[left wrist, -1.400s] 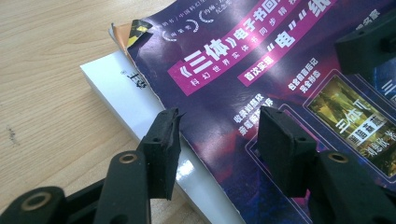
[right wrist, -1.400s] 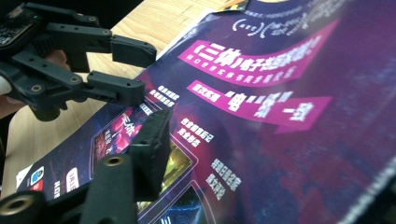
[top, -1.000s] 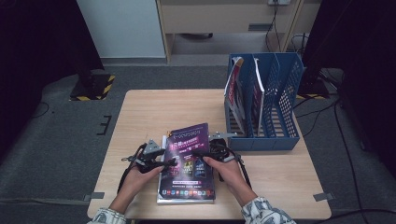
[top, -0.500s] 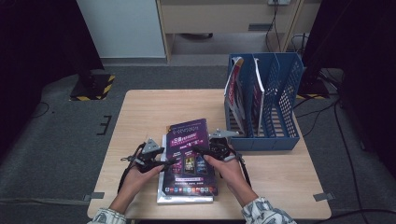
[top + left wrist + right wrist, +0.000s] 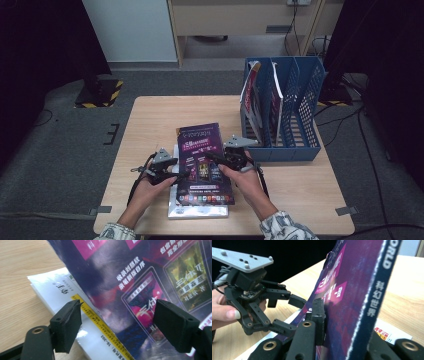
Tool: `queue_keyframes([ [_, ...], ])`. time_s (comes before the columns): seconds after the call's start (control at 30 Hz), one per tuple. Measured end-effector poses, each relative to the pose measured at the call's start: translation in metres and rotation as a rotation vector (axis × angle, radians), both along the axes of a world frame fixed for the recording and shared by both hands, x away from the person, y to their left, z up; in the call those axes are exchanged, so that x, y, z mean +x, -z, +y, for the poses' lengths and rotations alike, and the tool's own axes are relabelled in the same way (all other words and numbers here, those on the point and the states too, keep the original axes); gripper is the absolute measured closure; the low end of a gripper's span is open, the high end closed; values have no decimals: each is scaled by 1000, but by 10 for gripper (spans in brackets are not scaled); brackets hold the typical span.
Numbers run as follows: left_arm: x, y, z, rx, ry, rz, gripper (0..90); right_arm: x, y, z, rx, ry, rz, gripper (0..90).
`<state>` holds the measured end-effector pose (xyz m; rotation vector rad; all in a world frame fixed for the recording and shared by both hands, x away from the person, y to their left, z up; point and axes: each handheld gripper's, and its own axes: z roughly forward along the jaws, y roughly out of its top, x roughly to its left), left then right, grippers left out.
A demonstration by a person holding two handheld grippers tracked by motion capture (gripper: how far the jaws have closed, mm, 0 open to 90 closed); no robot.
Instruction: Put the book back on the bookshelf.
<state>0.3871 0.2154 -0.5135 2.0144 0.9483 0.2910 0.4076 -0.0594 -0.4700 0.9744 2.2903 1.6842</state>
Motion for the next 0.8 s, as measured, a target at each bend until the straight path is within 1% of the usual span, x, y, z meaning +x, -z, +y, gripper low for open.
queue_keyframes([
  [0.03, 0, 1, -1, -13, 12, 7, 213, 0, -1, 0, 2, -4, -10, 805],
  [0.2, 1, 1, -3, -31, 27, 21, 201, -2, -4, 0, 11, -9, -31, 812],
  [0.23, 1, 1, -3, -42, 37, 25, 209, -2, -6, 0, 19, -14, -46, 813],
  [0.37, 1, 2, -2, -72, 51, 40, 236, -4, -9, 0, 31, -18, -61, 816],
  [0.47, 1, 2, -2, -79, 56, 48, 251, -4, -10, 0, 37, -23, -74, 818],
  [0.5, 1, 2, -3, -86, 70, 57, 264, -4, -10, 0, 39, -23, -77, 818],
  [0.67, 2, 0, -3, -84, 71, 68, 272, -5, -11, -1, 46, -33, -81, 819],
  [0.73, 3, -3, -1, -79, 65, 71, 308, -5, -11, -1, 50, -35, -84, 819],
  [0.8, 4, -6, 3, -93, 52, 81, 393, -4, -12, -2, 56, -37, -82, 819],
])
